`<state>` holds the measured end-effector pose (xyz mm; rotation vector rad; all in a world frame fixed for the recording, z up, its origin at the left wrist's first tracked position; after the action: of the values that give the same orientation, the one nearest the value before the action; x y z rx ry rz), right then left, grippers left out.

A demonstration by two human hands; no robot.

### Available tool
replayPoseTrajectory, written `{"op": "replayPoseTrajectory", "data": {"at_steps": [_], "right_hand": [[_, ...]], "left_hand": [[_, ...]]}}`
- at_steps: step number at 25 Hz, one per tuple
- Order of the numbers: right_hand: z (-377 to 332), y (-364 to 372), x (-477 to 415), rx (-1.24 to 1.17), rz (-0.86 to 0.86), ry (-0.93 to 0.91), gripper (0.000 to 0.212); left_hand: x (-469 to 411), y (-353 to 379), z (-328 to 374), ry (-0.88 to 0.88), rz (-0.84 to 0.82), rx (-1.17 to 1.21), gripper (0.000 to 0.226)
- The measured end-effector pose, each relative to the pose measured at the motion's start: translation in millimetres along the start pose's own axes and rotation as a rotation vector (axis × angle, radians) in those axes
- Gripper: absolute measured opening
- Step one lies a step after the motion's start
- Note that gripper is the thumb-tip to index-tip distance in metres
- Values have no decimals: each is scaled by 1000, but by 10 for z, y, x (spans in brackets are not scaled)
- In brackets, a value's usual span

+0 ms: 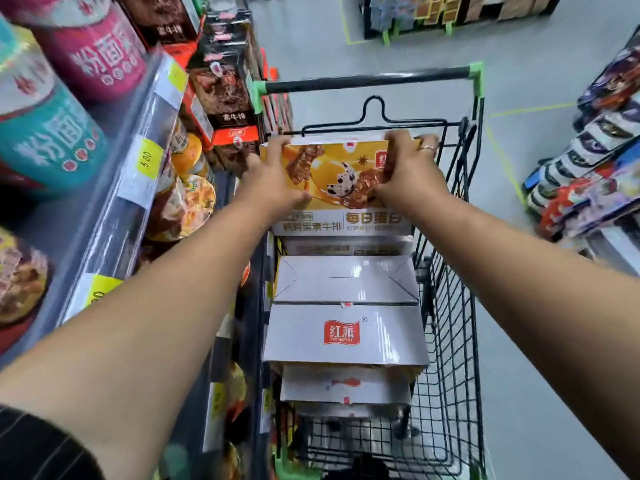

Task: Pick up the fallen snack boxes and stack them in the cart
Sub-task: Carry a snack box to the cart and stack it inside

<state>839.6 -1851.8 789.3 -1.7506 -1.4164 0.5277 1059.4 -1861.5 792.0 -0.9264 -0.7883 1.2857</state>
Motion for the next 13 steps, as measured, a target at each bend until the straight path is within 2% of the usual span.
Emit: {"op": "replayPoseTrajectory", "data": {"at_steps": [7, 13], "right_hand": [[63, 133, -183, 11, -40, 28, 98], [161, 75, -63, -26, -54, -2, 102]], "left_hand": [[-152, 177, -168, 26, -1, 15, 103], [-83, 175, 8, 17, -10, -46, 106]]}}
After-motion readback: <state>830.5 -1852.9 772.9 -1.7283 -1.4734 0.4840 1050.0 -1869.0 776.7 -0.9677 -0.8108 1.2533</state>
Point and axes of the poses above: each hand's wrist, its own x-axis away from the middle knuckle, its own y-axis out of the palm, z = x × y, the point moved 3 cm from there along -x, towards the middle knuckle, and after that the axes turned 13 degrees about y, right-handed, at the moved point
